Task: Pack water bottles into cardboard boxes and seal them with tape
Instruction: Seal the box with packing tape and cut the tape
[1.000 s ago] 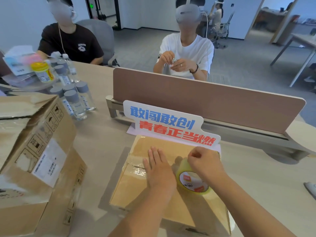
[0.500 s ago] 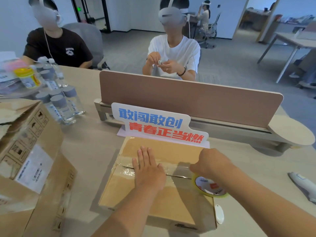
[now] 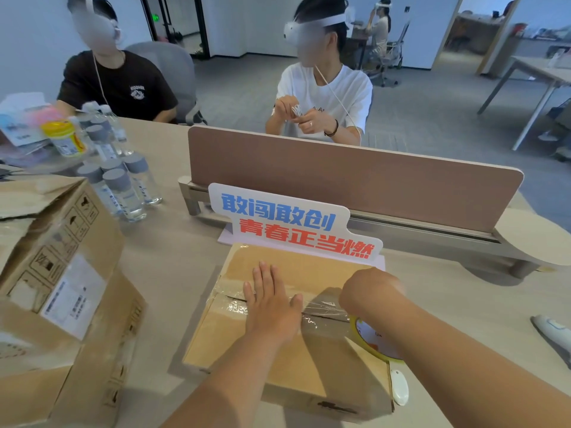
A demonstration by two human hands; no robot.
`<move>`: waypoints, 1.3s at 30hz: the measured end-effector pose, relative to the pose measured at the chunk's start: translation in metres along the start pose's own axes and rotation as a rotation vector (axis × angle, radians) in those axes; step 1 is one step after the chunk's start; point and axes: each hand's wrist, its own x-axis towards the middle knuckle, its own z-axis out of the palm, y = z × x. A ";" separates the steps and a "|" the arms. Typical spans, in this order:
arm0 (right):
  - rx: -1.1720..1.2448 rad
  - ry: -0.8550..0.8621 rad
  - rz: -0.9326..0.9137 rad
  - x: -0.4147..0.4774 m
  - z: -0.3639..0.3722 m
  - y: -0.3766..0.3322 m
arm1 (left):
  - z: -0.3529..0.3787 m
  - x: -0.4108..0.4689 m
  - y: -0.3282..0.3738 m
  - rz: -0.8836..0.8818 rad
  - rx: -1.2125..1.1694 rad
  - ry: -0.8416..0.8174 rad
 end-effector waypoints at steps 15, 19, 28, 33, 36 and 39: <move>-0.017 -0.012 0.041 -0.001 -0.004 -0.012 | 0.001 0.000 -0.001 0.010 0.044 -0.006; -0.021 -0.025 0.045 -0.005 -0.006 -0.014 | 0.002 -0.001 -0.001 0.008 0.062 0.000; -0.050 0.077 0.021 -0.009 0.006 -0.017 | 0.000 -0.002 0.007 -0.021 0.073 0.006; 0.120 0.173 0.022 -0.017 0.008 -0.015 | 0.009 -0.009 0.027 0.138 0.194 0.016; 0.310 0.228 0.043 -0.020 0.005 -0.020 | 0.015 -0.006 0.024 0.162 0.177 -0.010; 0.424 0.308 0.043 -0.022 0.006 -0.022 | 0.014 -0.006 0.025 0.133 0.173 -0.066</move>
